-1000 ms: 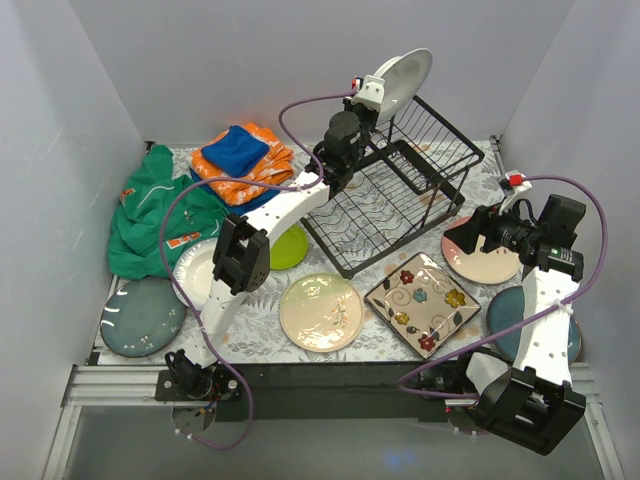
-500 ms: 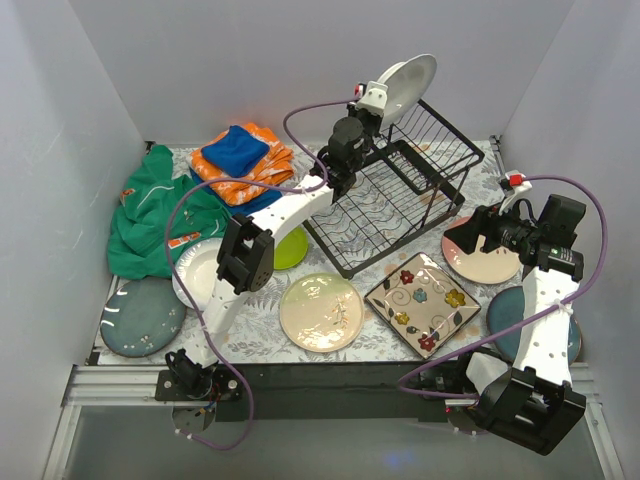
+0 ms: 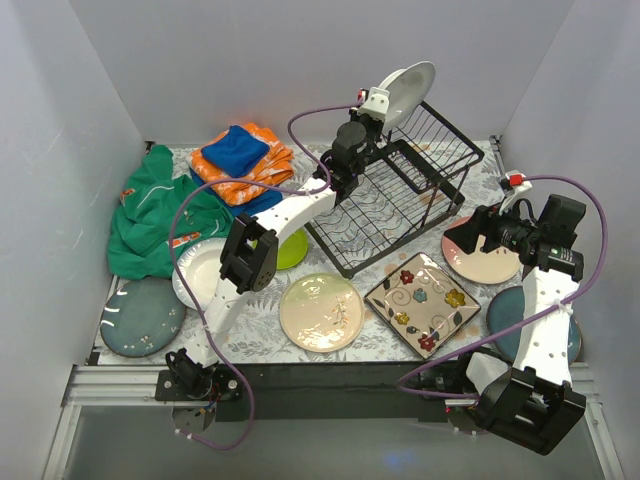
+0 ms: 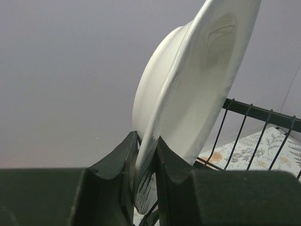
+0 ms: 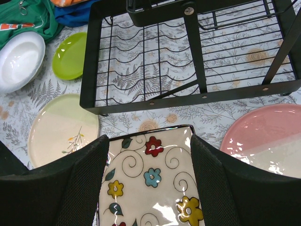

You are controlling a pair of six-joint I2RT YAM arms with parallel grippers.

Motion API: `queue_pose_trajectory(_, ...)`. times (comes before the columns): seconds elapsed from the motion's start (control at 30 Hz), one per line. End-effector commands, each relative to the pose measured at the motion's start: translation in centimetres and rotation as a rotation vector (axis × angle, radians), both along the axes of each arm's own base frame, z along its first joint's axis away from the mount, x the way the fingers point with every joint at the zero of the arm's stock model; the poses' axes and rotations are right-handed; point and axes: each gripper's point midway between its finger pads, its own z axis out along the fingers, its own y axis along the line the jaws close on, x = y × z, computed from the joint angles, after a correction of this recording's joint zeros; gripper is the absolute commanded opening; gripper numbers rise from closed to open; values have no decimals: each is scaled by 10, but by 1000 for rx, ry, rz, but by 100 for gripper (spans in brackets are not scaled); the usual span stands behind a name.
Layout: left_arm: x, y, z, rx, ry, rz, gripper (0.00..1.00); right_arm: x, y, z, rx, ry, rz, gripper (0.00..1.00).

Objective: Load the plates into the dish rack
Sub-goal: Insert the plate into the dish rack

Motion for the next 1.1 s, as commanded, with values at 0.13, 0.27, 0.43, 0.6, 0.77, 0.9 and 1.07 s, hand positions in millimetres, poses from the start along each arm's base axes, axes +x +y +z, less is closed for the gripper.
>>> queue_pose_trajectory(0.13,-17,29,98,-164,-159,31,0,2,-1,7,-5,-41,7,76)
queue_pose_trajectory(0.27,-17,27,97,-168,-156,21,0,2,-1,8,-6,-44,9,76)
queue_pose_trajectory(0.43,-18,28,99,-172,-153,23,1,2,-1,7,-6,-42,7,76)
queue_pose_trajectory(0.6,-18,29,100,-173,-150,26,25,2,-1,7,-5,-43,8,76)
queue_pose_trajectory(0.77,-18,29,101,-177,-144,23,38,2,-1,7,-5,-43,8,76)
queue_pose_trajectory(0.9,-18,31,104,-184,-143,23,45,2,-1,8,-4,-43,8,76)
queue_pose_trajectory(1.07,-20,32,110,-185,-147,22,57,1,-1,8,-3,-42,7,76)
